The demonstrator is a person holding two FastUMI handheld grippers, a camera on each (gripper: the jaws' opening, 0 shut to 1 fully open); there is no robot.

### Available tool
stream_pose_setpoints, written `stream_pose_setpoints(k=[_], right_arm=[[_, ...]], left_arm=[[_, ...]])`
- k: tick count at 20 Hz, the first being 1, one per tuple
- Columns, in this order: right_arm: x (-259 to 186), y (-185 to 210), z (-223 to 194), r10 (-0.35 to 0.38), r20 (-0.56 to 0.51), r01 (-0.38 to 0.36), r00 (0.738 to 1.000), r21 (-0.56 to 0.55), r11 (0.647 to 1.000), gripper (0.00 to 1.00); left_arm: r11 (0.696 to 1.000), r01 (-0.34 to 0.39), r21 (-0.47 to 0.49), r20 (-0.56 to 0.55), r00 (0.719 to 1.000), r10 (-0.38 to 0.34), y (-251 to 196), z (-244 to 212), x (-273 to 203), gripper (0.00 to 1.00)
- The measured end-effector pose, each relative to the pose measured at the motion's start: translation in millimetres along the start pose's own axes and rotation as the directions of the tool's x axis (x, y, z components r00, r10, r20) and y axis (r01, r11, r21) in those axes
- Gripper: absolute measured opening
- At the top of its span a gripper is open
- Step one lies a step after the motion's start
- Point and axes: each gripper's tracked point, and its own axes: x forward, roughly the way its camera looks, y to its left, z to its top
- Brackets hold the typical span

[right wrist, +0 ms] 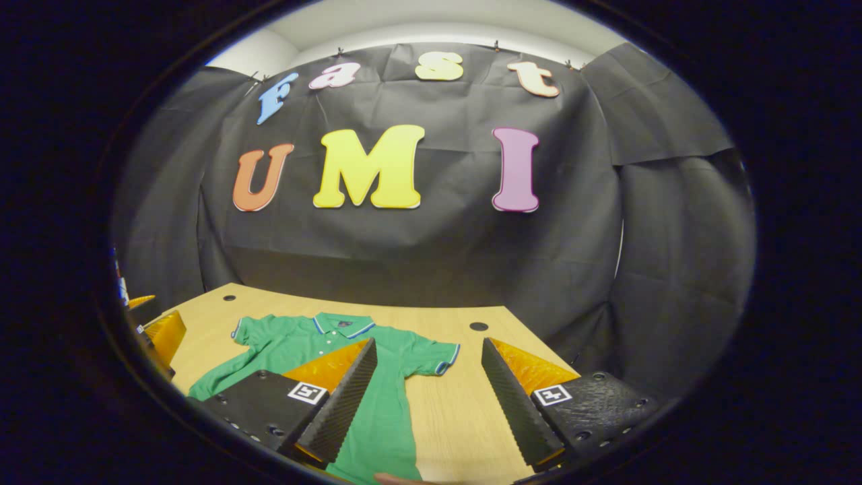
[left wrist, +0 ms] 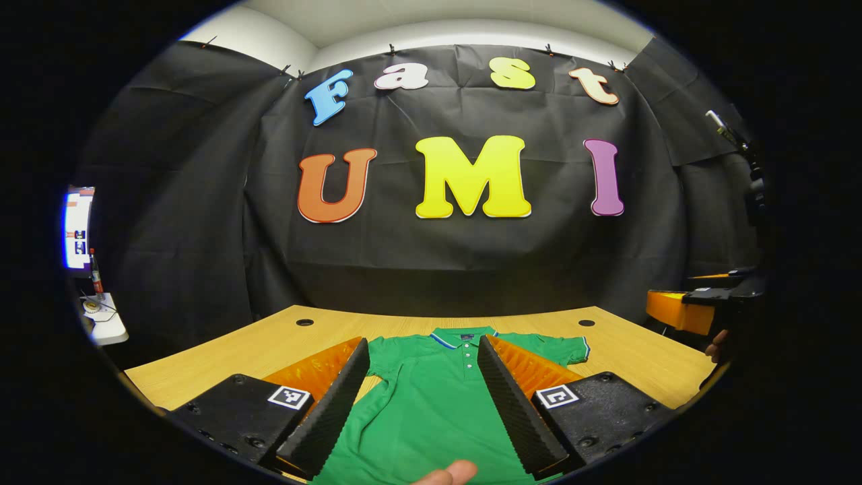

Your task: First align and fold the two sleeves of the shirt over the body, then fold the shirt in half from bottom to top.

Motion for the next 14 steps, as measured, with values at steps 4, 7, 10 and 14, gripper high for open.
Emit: stream_pose_setpoints(k=[4, 7, 10, 14], right_arm=[[67, 3, -19, 0.035, -0.118, -0.030, 0.992, 0.043, 0.999, 0.95], [112, -8, -43, 0.022, -0.212, -0.004, 0.977, 0.083, 0.997, 0.96], [151, -21, -68, -0.012, -0.310, 0.048, 0.951, 0.110, 0.993, 0.95], [184, -22, -101, 0.002, -0.436, 0.089, 0.900, 0.188, 0.978, 0.99]], left_arm=[[1.000, 0.012, 0.001, 0.028, 1.000, -0.012, -8, 8, 14, 1.00], [0.999, 0.029, 0.017, 0.018, 0.999, -0.029, -10, -2, 25, 1.00], [0.999, 0.032, 0.001, 0.020, 0.999, -0.032, -6, -10, 31, 1.00], [0.998, 0.048, -0.042, 0.006, 0.999, -0.047, -1, -21, 33, 1.00]])
